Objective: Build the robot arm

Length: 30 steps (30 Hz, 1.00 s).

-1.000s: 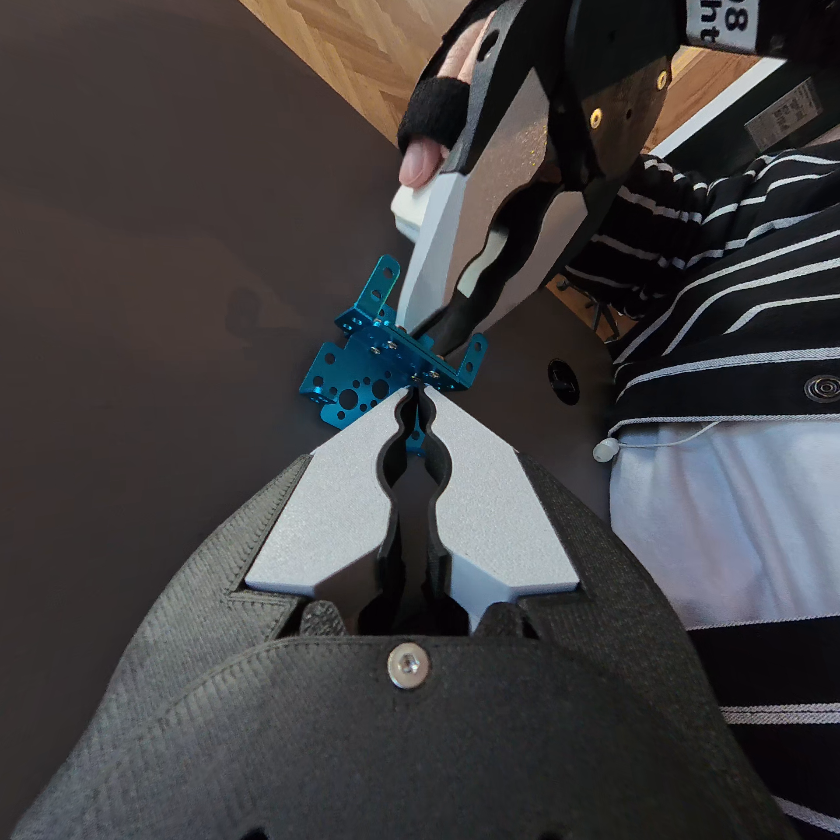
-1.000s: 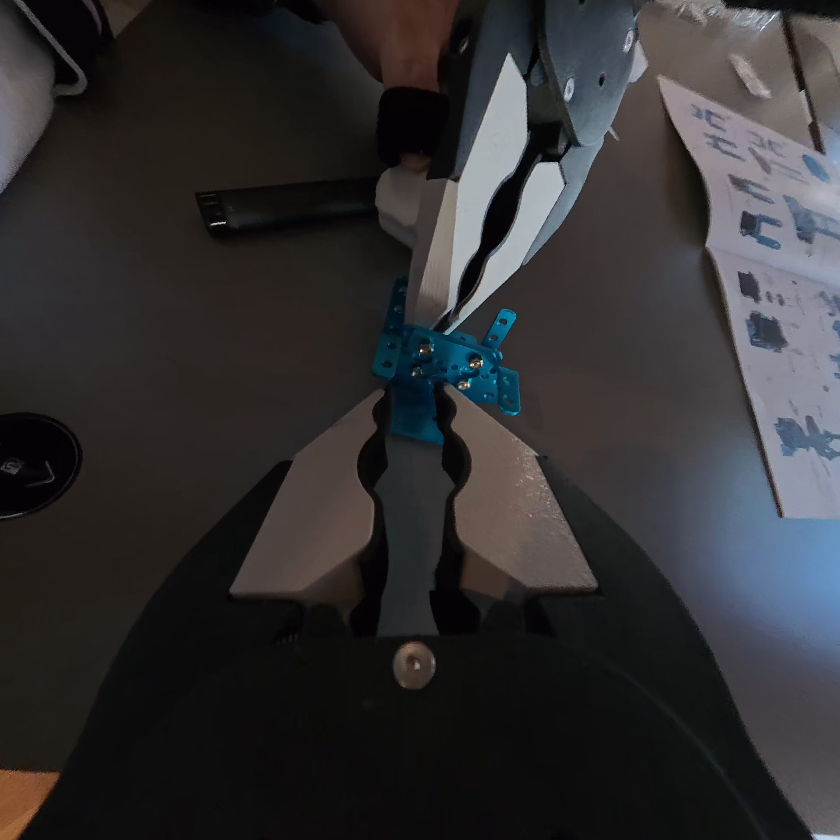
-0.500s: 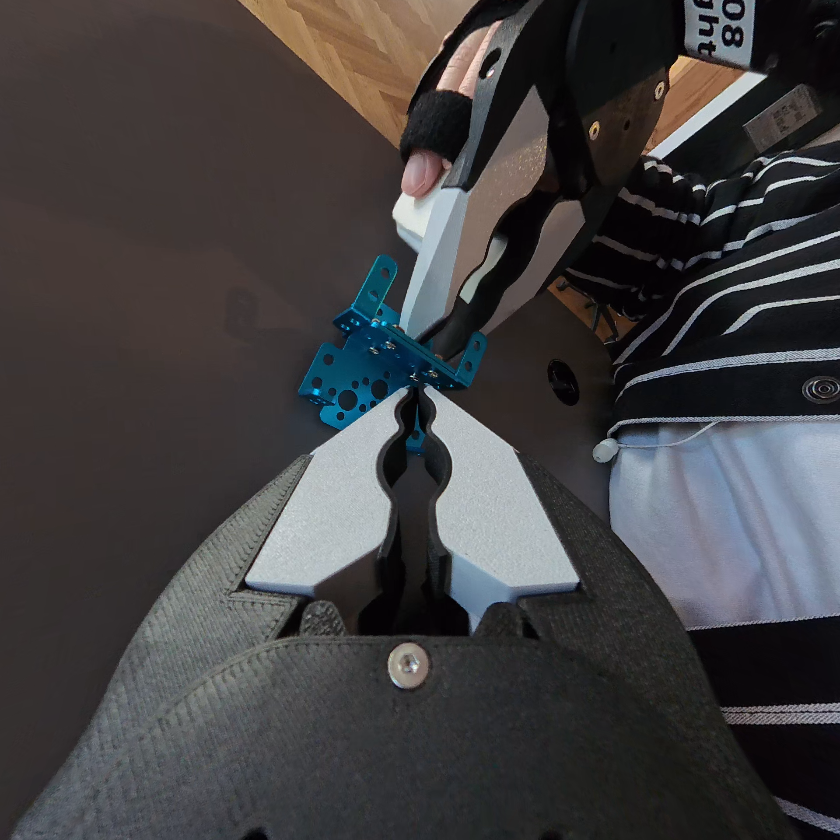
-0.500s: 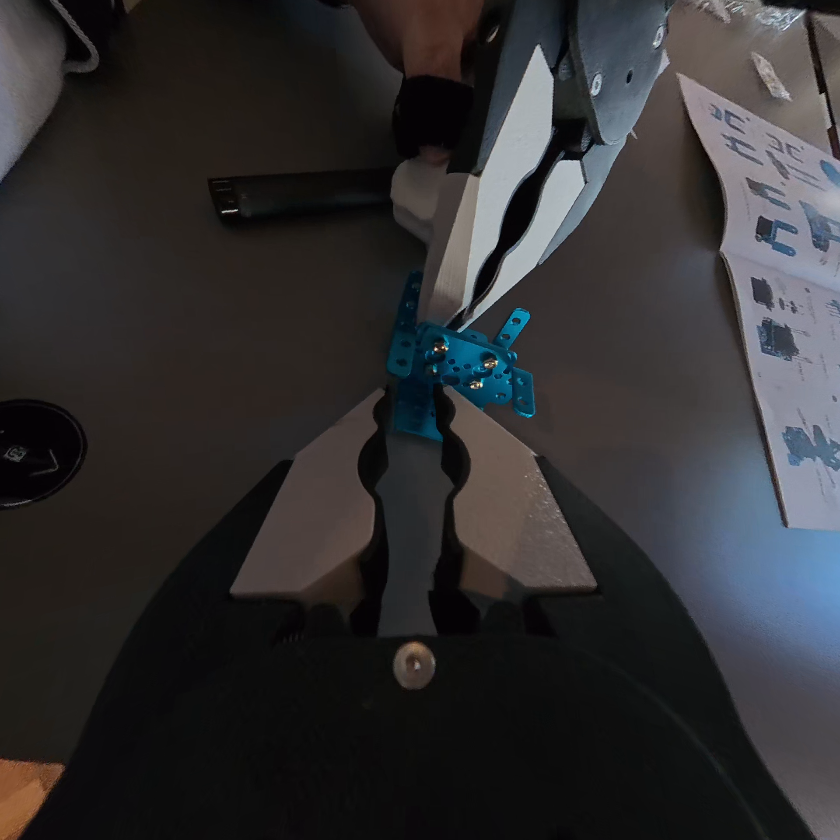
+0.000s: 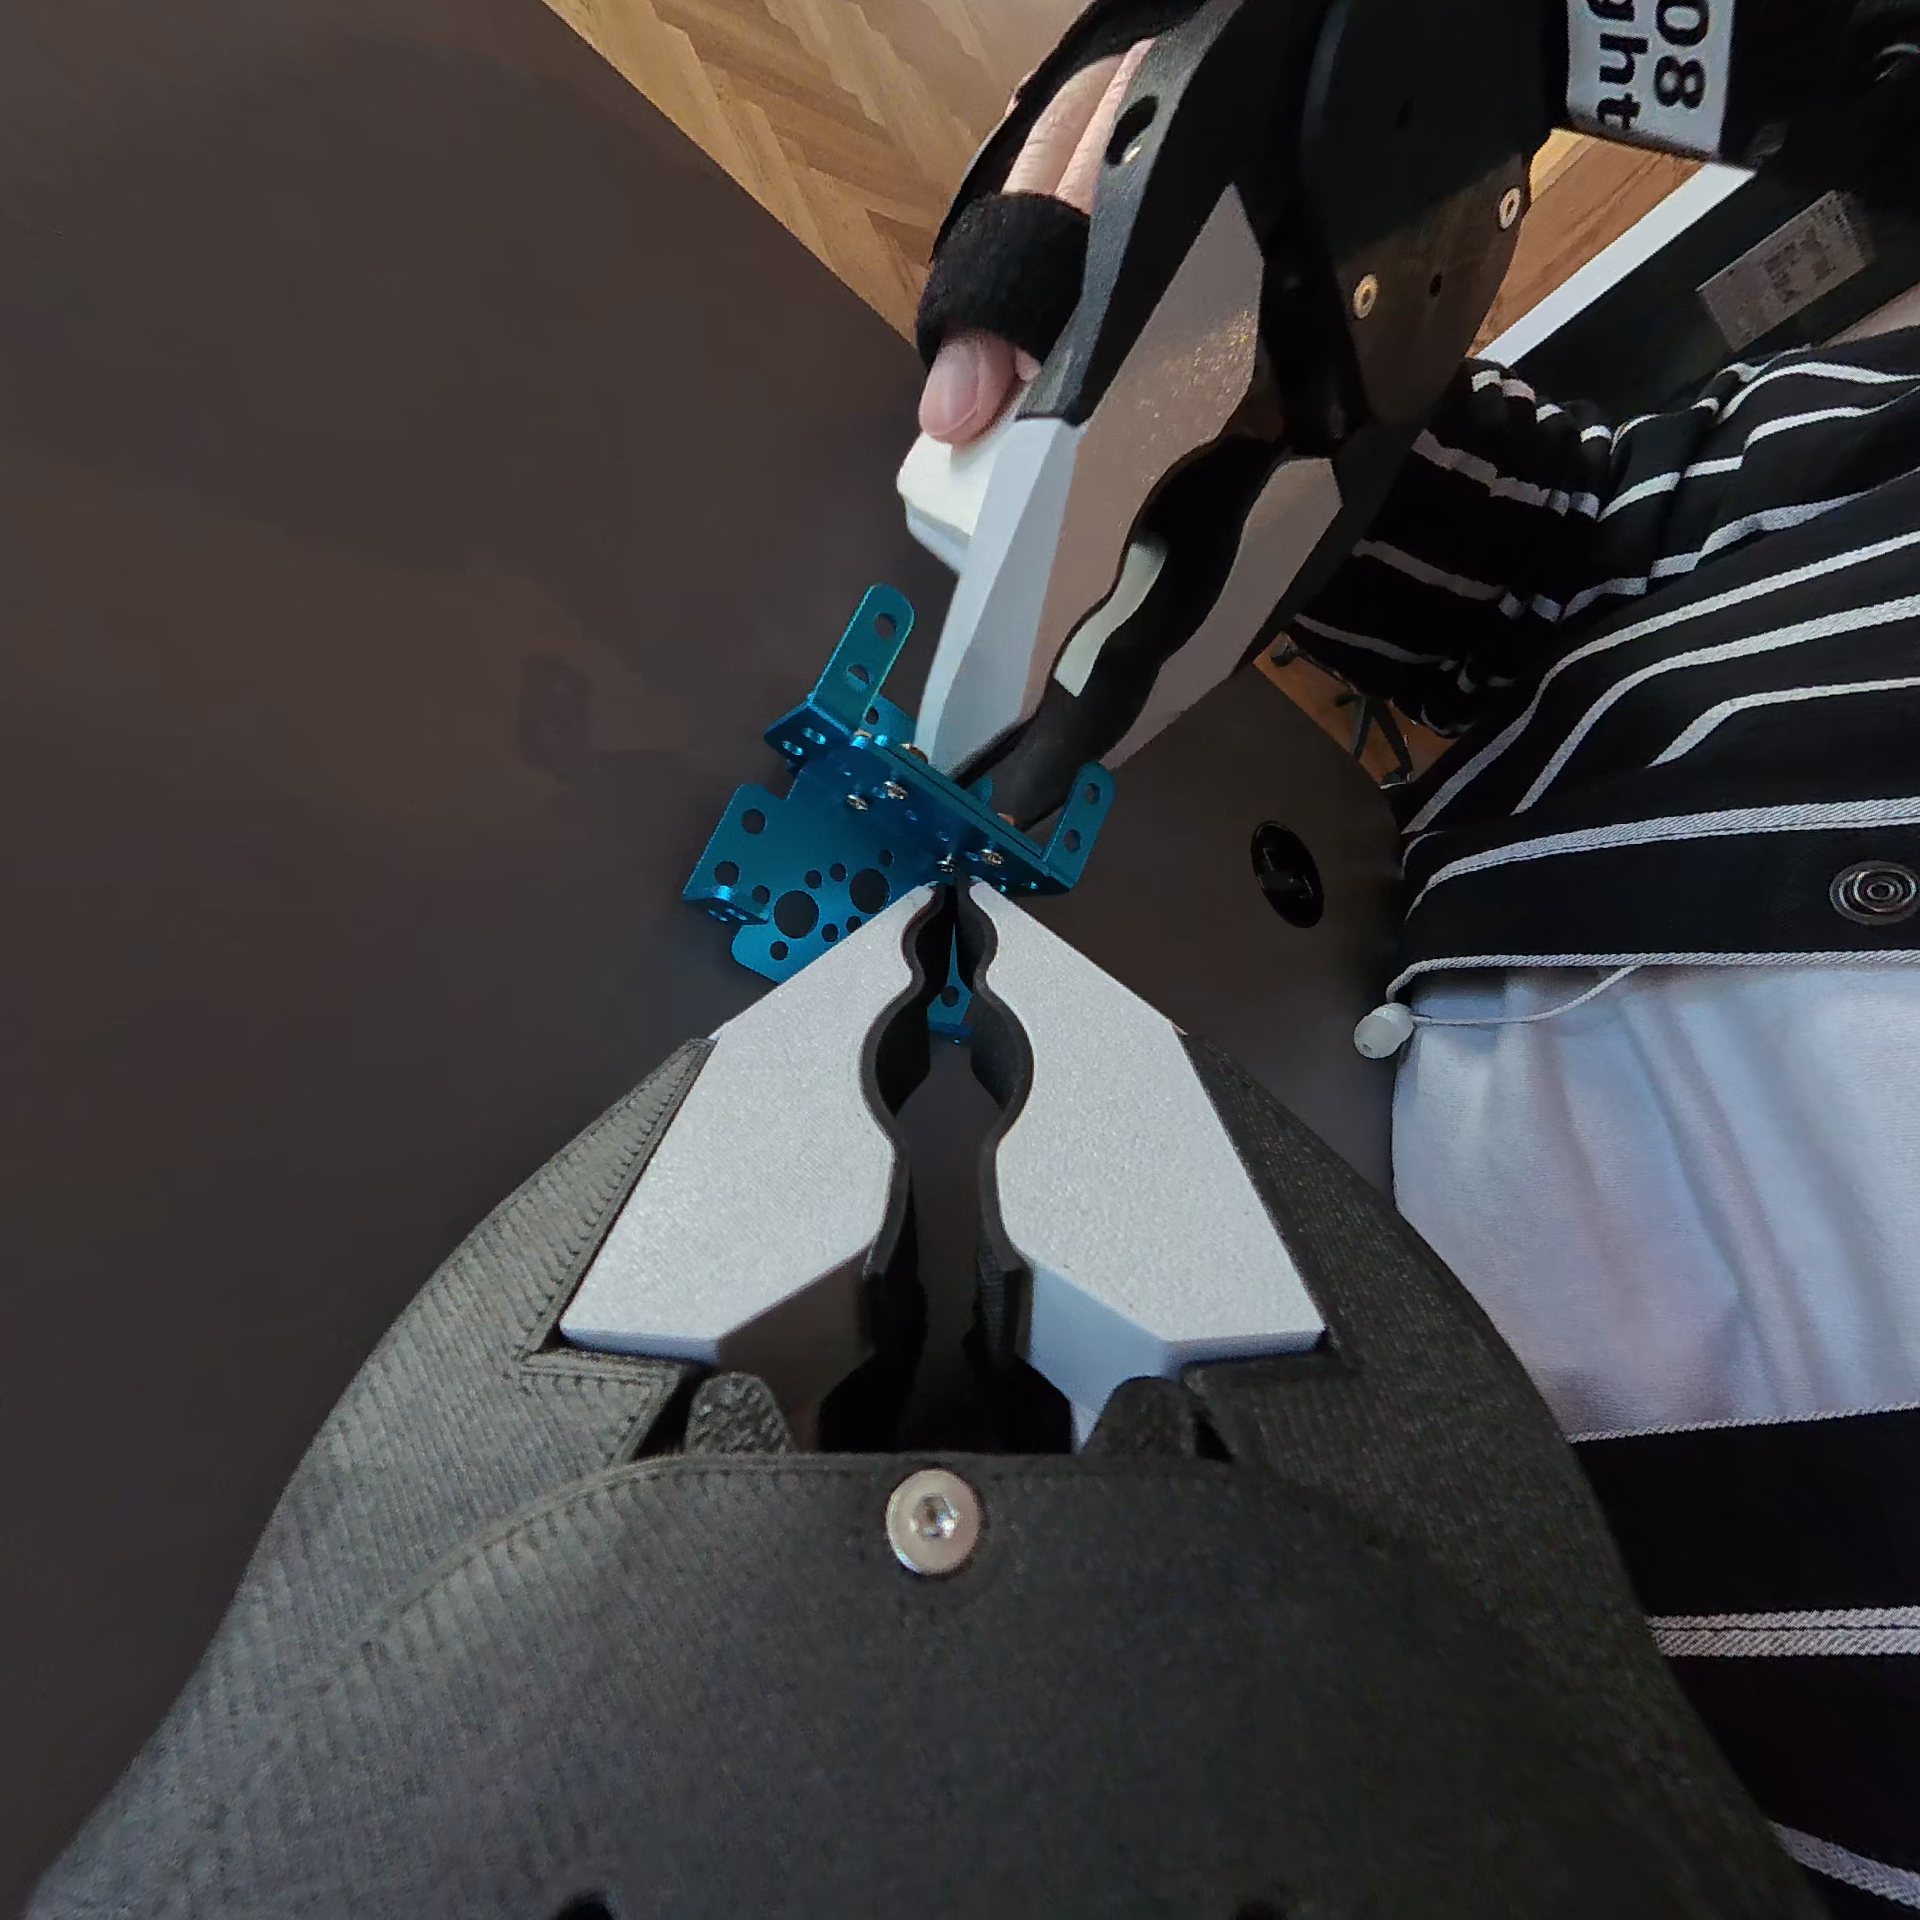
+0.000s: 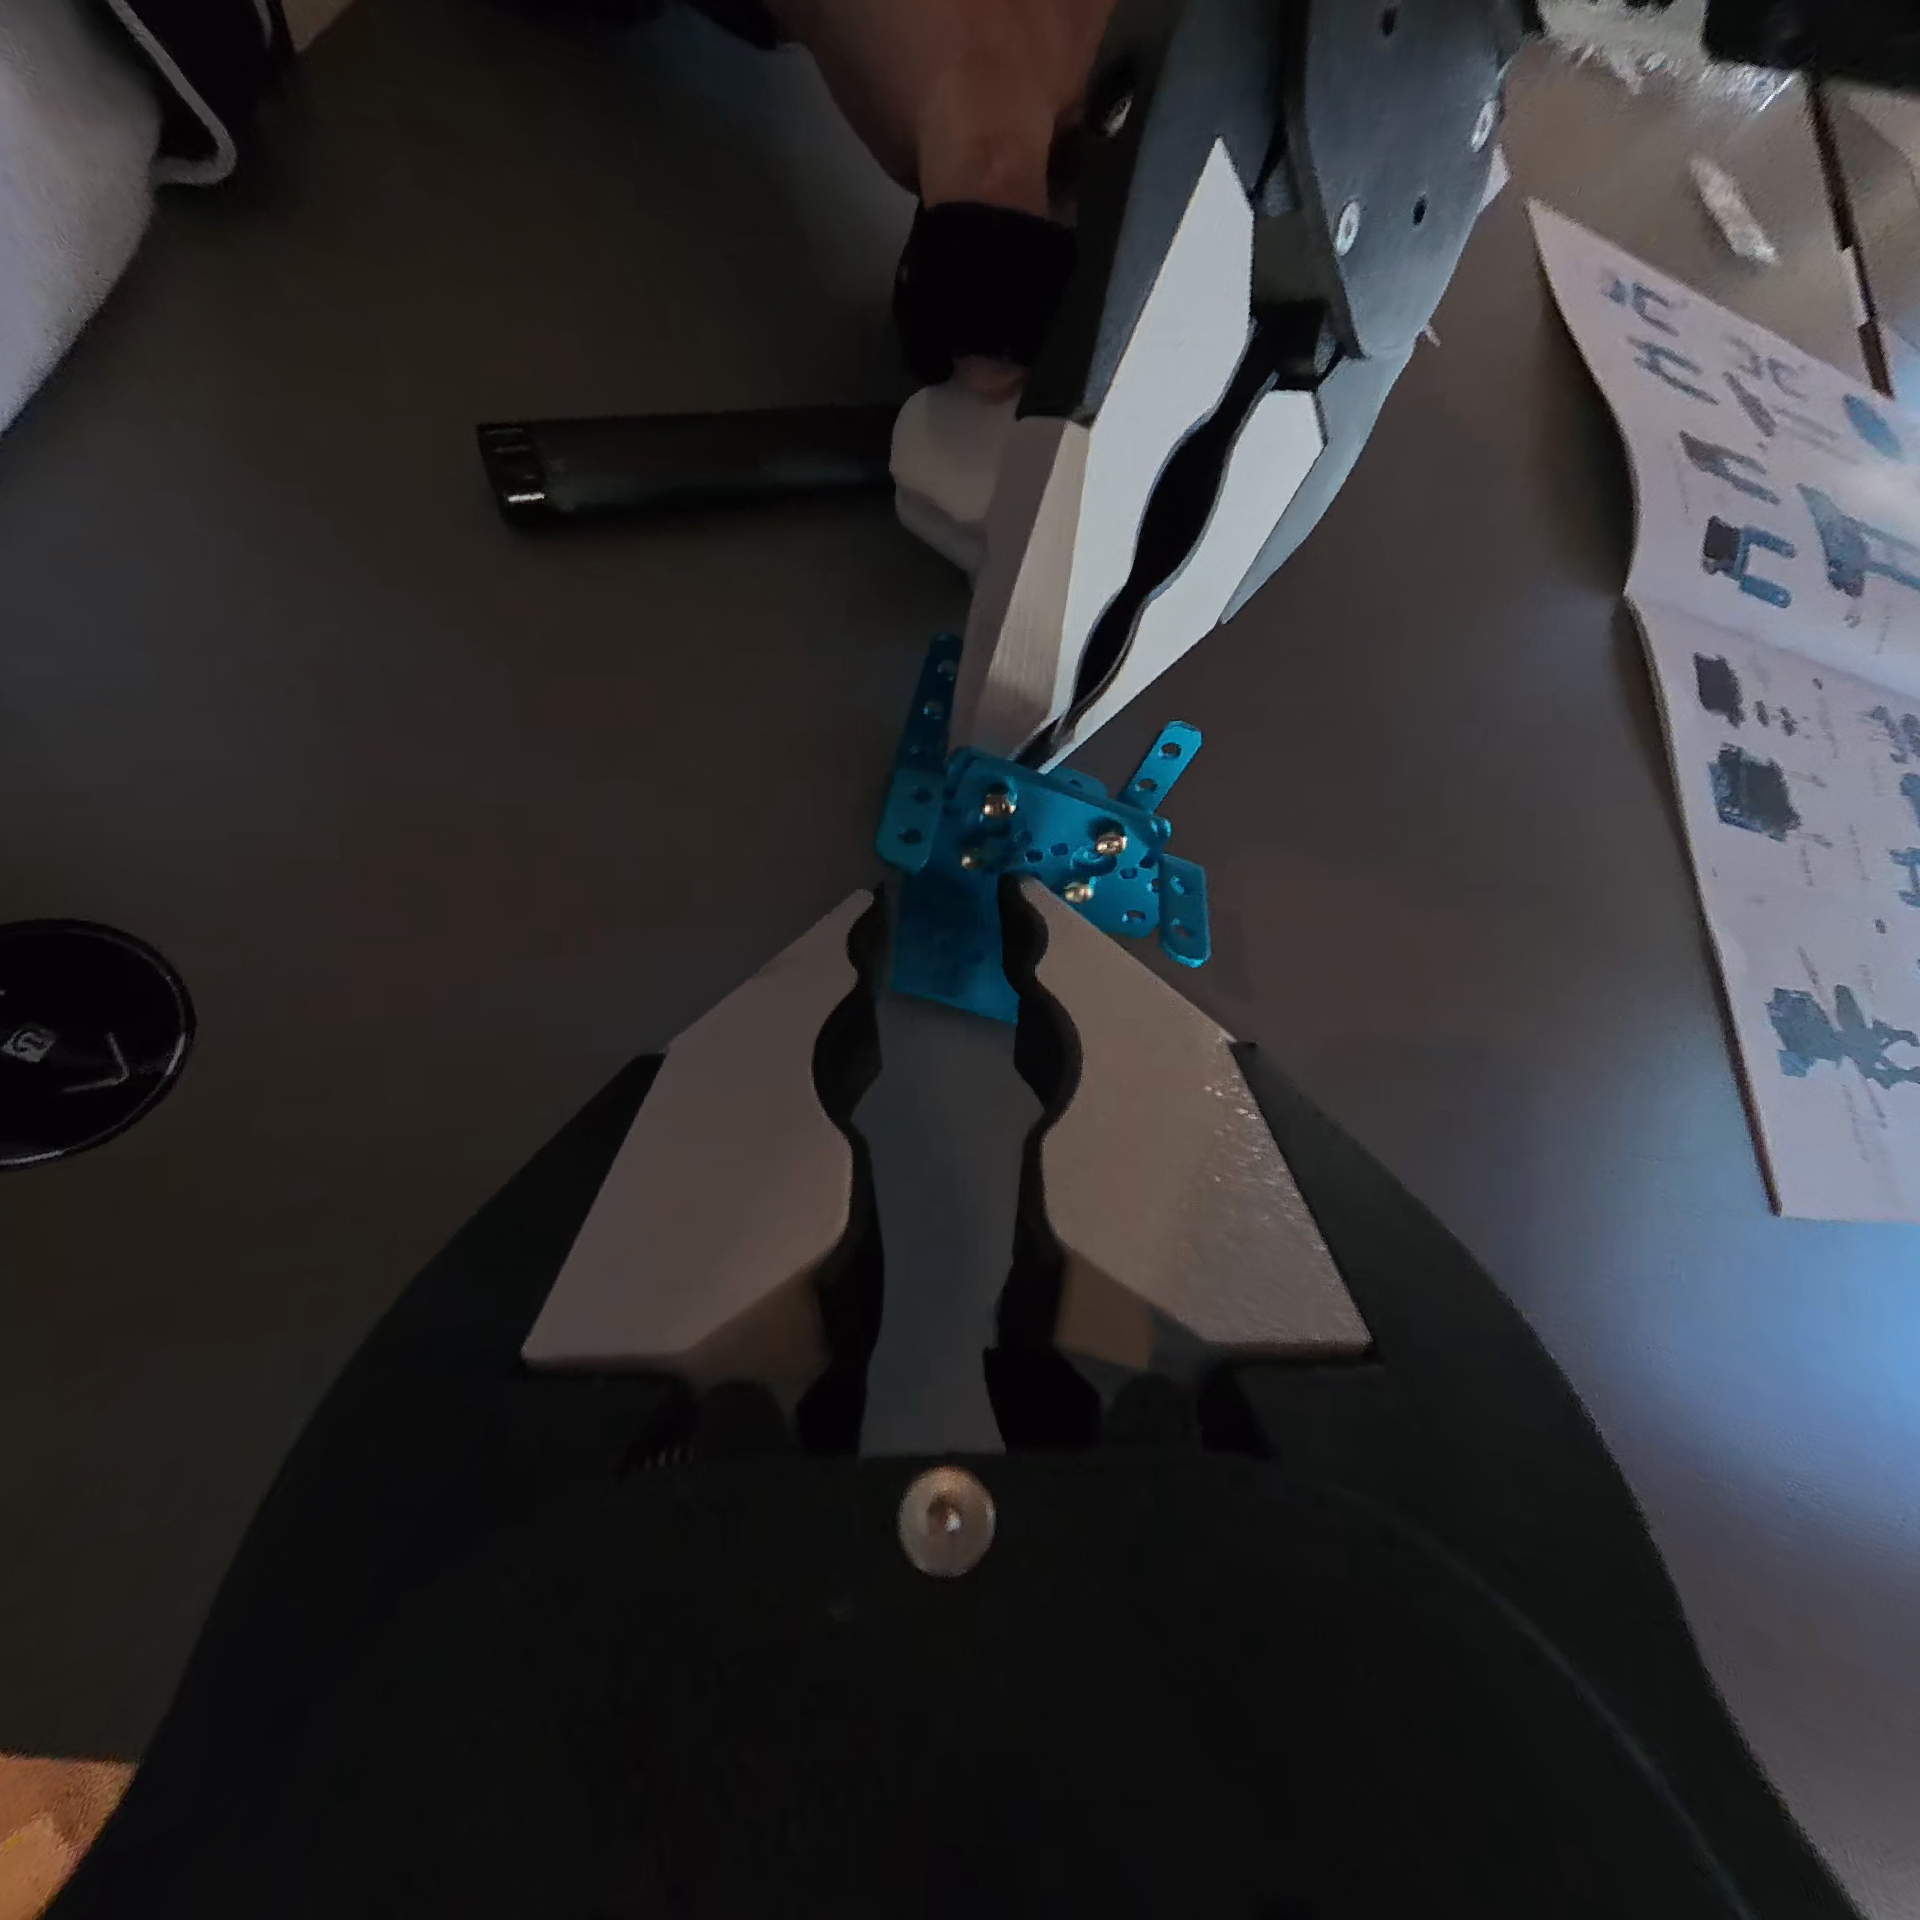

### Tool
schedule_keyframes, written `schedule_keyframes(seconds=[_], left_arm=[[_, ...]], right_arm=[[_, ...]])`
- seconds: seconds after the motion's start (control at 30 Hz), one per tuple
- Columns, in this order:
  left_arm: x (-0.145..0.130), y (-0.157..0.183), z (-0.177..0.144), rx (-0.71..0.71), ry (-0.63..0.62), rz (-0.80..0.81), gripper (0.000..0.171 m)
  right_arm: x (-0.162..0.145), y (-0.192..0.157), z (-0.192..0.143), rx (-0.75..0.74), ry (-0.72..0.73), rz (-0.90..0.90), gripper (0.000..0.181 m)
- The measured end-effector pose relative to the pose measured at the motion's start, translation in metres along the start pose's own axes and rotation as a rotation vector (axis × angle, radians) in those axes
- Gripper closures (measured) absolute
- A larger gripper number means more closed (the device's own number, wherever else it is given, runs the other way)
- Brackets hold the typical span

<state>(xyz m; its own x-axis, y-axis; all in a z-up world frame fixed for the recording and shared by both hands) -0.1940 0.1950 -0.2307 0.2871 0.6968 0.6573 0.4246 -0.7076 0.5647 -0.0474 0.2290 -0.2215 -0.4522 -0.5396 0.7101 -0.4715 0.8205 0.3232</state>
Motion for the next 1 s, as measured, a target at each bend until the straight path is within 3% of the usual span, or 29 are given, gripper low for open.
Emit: schedule_keyframes(seconds=[0.5, 0.67, 0.9, 1.0], left_arm=[[0.0001, -0.0002, 0.0001, -0.001, -0.001, 0.001, 0.171], [0.0001, -0.0002, 0.0002, 0.0, -0.001, 0.001, 0.171], [0.0001, -0.0002, 0.0001, -0.004, 0.0, 0.0, 0.171], [0.0001, -0.0003, 0.0002, -0.004, -0.001, 0.0, 0.171]], right_arm=[[0.0037, -0.0013, -0.002, -0.011, 0.025, -0.012, 0.163], [-0.0016, -0.0036, 0.0033, 0.055, -0.017, 0.027, 0.167], [0.005, -0.0019, -0.0024, -0.004, 0.038, -0.003, 0.162], [0.0001, -0.0043, 0.0027, 0.043, -0.019, 0.015, 0.163]])
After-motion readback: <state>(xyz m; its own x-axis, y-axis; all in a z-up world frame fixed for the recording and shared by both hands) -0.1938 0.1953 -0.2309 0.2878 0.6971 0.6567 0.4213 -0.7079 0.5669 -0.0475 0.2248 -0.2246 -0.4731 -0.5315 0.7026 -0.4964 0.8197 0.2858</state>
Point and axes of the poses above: each gripper's, where its closed fingertips meet, z out along the fingers, x out of its top, y = z × x across the jaws, the point moved 9 cm from there along -z, back along the fingers, and after that the axes turned 1 degree about -y, right-handed, at the moved point
